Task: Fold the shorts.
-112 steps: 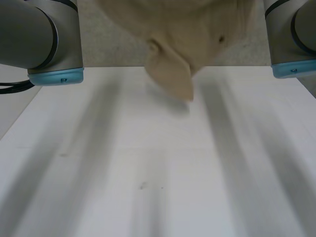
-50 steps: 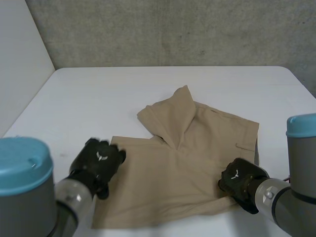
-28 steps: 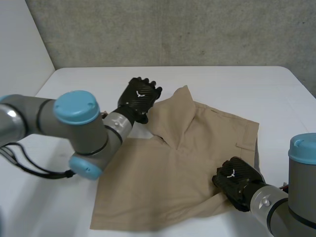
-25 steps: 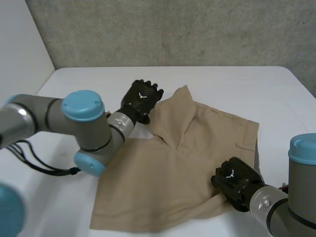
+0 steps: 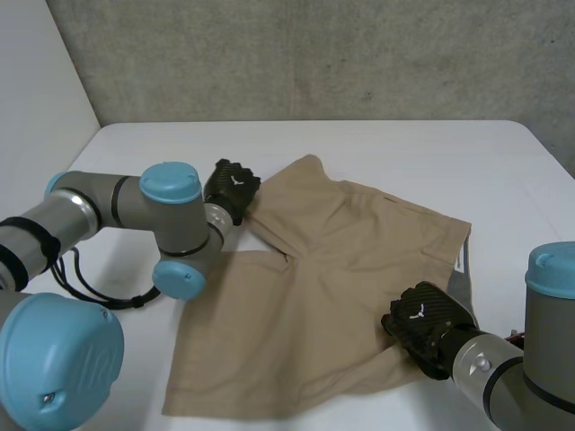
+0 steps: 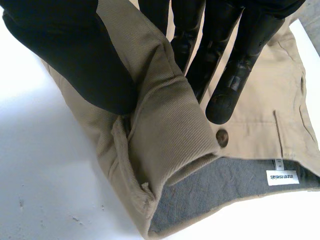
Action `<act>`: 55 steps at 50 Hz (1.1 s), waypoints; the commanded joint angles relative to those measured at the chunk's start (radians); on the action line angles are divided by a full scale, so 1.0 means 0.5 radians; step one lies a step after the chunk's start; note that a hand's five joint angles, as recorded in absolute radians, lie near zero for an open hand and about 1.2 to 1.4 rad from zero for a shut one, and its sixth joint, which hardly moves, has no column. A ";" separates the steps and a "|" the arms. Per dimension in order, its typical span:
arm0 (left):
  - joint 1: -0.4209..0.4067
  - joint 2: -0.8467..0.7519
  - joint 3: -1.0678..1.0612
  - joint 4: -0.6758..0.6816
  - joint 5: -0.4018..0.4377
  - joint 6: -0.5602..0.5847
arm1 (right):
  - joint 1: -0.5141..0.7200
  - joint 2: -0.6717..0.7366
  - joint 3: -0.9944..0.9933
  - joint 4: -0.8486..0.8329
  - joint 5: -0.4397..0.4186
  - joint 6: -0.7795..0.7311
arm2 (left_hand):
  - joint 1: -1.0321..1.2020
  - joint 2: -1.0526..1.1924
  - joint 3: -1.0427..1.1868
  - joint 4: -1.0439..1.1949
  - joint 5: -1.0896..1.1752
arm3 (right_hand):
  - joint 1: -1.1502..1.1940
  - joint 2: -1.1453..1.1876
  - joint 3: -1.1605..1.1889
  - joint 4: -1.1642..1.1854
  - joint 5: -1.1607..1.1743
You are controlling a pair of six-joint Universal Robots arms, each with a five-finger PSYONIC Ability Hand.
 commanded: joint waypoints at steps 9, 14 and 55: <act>-0.083 0.470 -0.659 0.062 -0.453 0.075 | -0.001 -0.007 0.000 0.002 -0.004 0.009 | 0.494 0.402 0.412 0.397 0.498 | 0.805 0.429 0.414 0.402 0.462; -0.119 0.473 -0.675 0.068 -0.474 0.090 | -0.001 -0.013 0.003 0.005 -0.001 0.012 | 0.494 0.402 0.412 0.397 0.498 | 0.805 0.429 0.414 0.402 0.462; -0.423 1.835 -1.868 -0.852 -0.508 -0.857 | -0.247 -0.059 -0.043 -0.152 -0.099 0.365 | -1.390 -1.482 -1.472 -1.487 -1.386 | 0.805 0.429 0.414 0.402 0.462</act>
